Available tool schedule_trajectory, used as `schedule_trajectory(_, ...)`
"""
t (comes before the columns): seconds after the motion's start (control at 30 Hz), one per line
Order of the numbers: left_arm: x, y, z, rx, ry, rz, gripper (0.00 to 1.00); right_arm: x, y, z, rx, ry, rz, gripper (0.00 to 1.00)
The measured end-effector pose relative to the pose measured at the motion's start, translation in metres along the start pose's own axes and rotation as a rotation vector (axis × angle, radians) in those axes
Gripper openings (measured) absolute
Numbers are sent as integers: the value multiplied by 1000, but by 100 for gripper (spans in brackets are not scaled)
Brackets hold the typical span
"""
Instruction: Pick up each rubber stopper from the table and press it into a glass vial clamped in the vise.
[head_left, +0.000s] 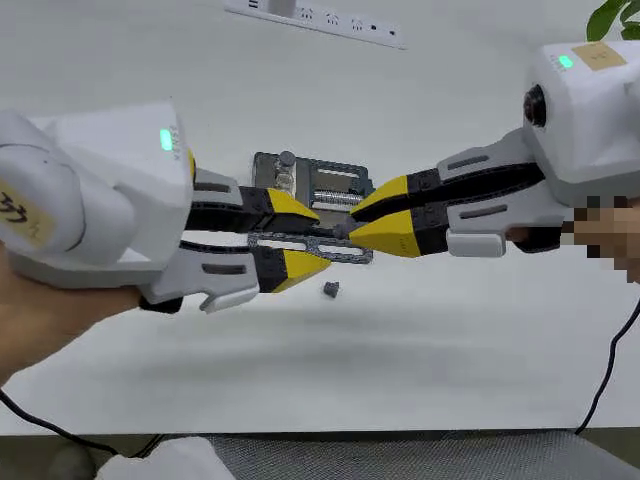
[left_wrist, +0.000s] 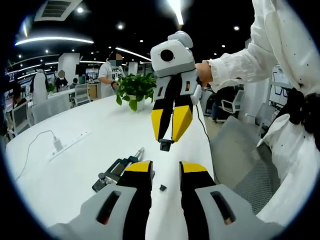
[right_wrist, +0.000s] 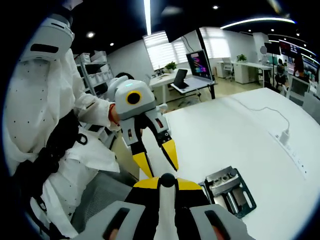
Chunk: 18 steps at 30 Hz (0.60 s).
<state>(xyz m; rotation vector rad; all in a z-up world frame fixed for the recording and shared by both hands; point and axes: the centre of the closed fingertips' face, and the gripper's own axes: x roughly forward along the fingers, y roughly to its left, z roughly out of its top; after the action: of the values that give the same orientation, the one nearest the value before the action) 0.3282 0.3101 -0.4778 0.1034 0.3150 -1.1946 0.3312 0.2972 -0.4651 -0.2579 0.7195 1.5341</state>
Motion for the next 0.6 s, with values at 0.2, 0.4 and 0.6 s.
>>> schedule_trajectory(0.2, -16, 15, -9, -3, -15, 64, 27, 5, -16, 10, -12, 16, -46, 6)
schedule_trajectory(0.4, -29, 26, -18, -10, -23, 111, 37, 9, -40, 18, -16, 51, -95, 5)
schedule_trajectory(0.6, -39, 35, -26, -34, -34, 144, 47, 18, -60, 26, -22, 101, -127, 6)
